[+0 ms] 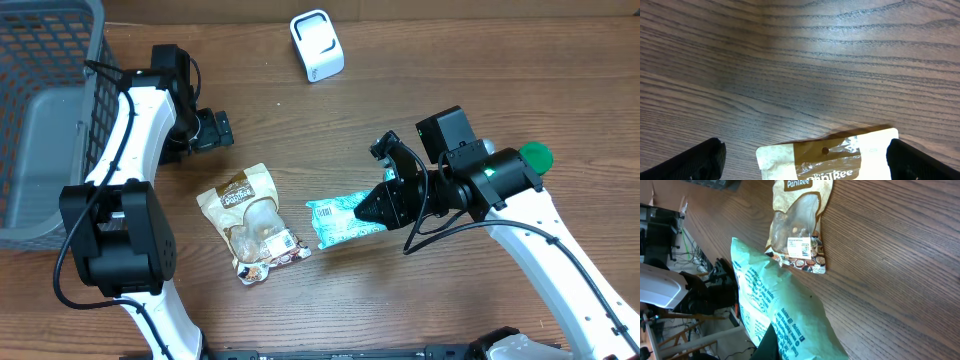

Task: Scan the item barcode

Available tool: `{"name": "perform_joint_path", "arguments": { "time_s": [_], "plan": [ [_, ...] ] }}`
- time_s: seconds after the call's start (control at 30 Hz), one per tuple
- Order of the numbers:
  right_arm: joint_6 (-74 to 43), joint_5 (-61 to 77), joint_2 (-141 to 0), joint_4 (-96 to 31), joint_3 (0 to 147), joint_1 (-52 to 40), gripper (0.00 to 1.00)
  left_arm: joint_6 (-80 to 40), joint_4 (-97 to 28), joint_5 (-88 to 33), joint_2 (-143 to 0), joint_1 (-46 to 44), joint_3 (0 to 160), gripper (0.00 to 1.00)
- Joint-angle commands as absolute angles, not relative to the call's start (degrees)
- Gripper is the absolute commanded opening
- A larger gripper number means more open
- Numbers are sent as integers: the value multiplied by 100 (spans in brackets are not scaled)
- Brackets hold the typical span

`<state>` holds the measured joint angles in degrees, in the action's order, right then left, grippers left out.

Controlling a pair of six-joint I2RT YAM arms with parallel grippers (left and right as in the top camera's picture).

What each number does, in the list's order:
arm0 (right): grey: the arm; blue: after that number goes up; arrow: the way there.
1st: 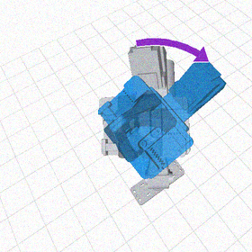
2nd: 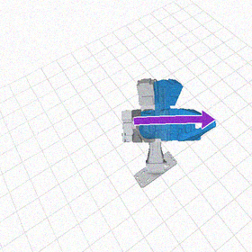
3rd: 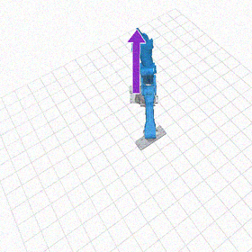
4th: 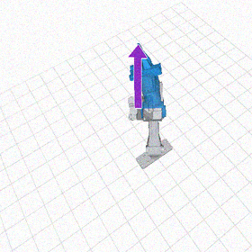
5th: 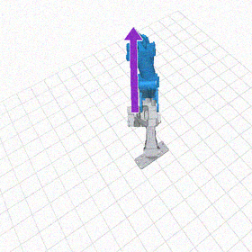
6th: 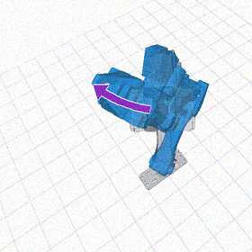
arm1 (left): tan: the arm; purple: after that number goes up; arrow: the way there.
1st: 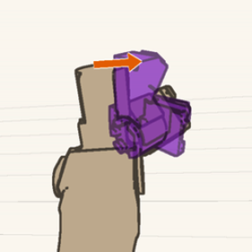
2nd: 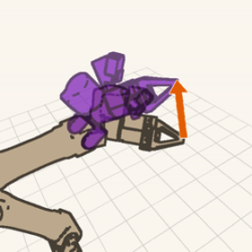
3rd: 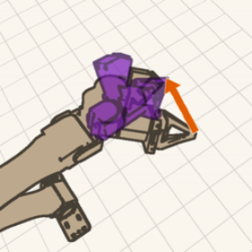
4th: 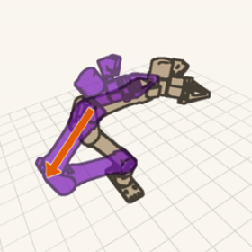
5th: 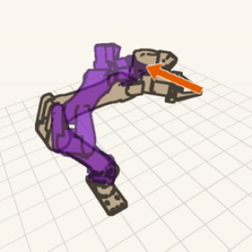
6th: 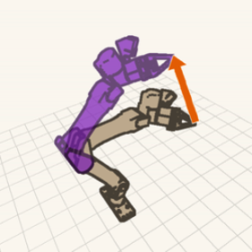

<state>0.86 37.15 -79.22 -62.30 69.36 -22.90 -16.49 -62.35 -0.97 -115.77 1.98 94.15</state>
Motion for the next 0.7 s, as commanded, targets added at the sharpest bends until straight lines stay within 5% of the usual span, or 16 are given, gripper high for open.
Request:
{"name": "perform_joint_path", "arguments": {
  "time_s": [0.0,0.67],
  "plan": [
    [137,3756,-7811,-6206,6947,-2276,4,-1629,-6233,-19,-11454,222,9498,99],
    [139,3708,-7813,-6230,6943,-2276,4,-1629,-6233,-19,-11454,222,9498,100]
  ]
}}
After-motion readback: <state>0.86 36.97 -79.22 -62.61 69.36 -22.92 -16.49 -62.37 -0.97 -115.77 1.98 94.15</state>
